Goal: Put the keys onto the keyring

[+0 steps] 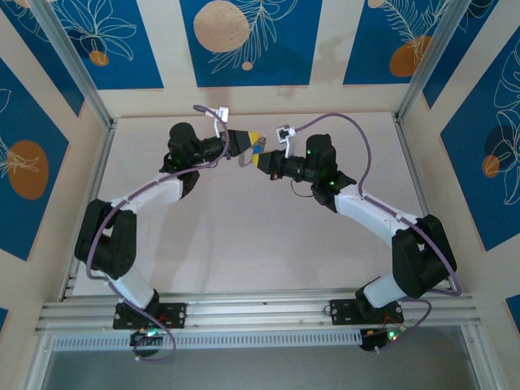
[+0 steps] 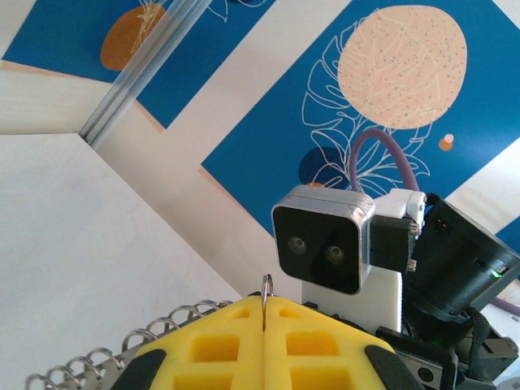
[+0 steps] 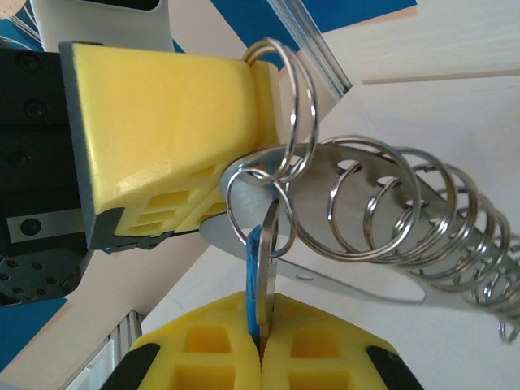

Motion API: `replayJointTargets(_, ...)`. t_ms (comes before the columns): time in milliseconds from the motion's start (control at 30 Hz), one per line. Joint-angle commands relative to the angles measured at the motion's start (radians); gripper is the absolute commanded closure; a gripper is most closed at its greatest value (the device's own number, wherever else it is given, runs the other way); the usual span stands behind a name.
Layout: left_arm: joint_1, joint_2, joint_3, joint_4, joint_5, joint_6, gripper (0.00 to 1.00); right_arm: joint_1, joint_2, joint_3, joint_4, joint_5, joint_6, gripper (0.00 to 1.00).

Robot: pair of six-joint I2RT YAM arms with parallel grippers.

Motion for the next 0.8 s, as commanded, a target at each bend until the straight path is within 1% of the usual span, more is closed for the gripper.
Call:
replayJointTargets(0, -0.007, -0.050, -0.021, 0.105, -0.047, -0.036, 1.00, 0.005, 0.020, 0.028, 0.002, 0.024, 0.008, 1.00)
replayJointTargets(267, -0.026, -0.069, -0.100, 0.235, -0.188, -0.152, 1.00, -0.001, 0.053, 0.051, 0.021, 0.038, 0.042, 1.00)
replayJointTargets(467, -0.053, -0.075, -0.130, 0.278, -0.280, -0.197, 1.00, -0.002, 0.073, 0.070, 0.024, 0.037, 0.052, 1.00)
replayJointTargets(600, -0.065, -0.073, -0.139, 0.301, -0.322, -0.220, 1.00, -0.003, 0.080, 0.077, 0.029, 0.033, 0.061, 1.00)
replayJointTargets(700, -0.075, -0.066, -0.138, 0.307, -0.338, -0.218, 1.00, 0.001, 0.094, 0.098, 0.031, 0.004, 0.075, 1.00)
replayJointTargets(767, -0.080, -0.059, -0.135, 0.311, -0.346, -0.220, 1.00, 0.017, 0.104, 0.123, 0.035, -0.053, 0.075, 1.00)
